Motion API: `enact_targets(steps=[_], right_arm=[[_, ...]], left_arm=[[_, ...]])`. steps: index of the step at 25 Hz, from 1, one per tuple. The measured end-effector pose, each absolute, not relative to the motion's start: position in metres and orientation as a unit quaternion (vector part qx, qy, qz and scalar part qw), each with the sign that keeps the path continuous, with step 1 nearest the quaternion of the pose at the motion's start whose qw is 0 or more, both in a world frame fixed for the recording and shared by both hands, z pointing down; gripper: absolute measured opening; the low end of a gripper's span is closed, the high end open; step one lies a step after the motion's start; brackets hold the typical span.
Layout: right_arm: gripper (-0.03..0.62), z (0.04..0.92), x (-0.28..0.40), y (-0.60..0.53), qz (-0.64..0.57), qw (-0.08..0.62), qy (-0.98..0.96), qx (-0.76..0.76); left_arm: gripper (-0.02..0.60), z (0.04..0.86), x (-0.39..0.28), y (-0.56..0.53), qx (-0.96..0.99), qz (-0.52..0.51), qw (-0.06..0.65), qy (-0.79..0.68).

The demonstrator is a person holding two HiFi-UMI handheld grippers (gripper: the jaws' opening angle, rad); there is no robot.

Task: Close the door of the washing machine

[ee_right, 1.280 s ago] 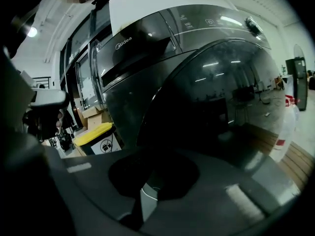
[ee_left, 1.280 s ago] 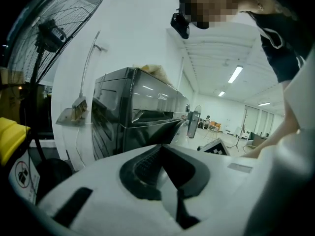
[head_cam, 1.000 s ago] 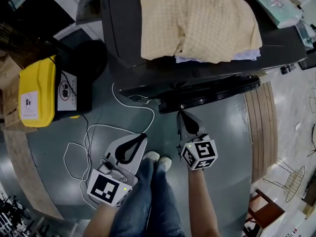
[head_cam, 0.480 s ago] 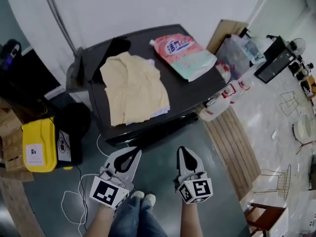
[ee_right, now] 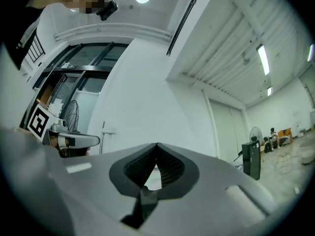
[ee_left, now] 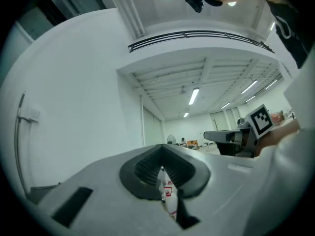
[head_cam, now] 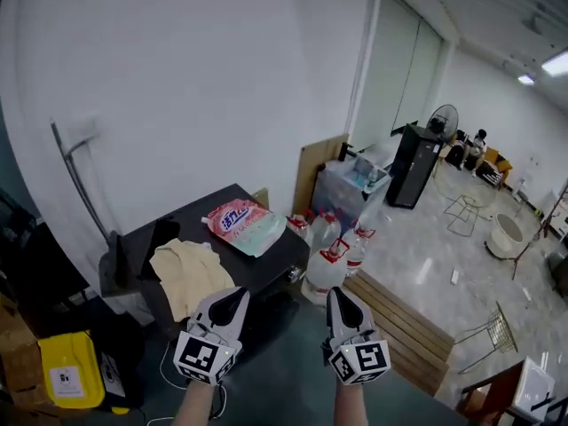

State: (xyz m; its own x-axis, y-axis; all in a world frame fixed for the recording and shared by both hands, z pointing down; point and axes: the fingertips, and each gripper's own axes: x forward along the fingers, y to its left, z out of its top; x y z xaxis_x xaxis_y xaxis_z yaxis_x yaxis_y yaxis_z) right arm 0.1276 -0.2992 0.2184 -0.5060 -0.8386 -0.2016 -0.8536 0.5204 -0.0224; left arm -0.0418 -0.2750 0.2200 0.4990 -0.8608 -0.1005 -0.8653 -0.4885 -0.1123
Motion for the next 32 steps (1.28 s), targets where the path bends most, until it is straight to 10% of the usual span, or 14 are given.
enact_targets(steps=[32], right_arm=[[0.011, 0.198, 0.182, -0.24, 0.052, 0.096, 0.825, -0.555]], left_arm=[[0.0, 0.187, -0.023, -0.242, -0.868, 0.024, 0.096, 0.487]])
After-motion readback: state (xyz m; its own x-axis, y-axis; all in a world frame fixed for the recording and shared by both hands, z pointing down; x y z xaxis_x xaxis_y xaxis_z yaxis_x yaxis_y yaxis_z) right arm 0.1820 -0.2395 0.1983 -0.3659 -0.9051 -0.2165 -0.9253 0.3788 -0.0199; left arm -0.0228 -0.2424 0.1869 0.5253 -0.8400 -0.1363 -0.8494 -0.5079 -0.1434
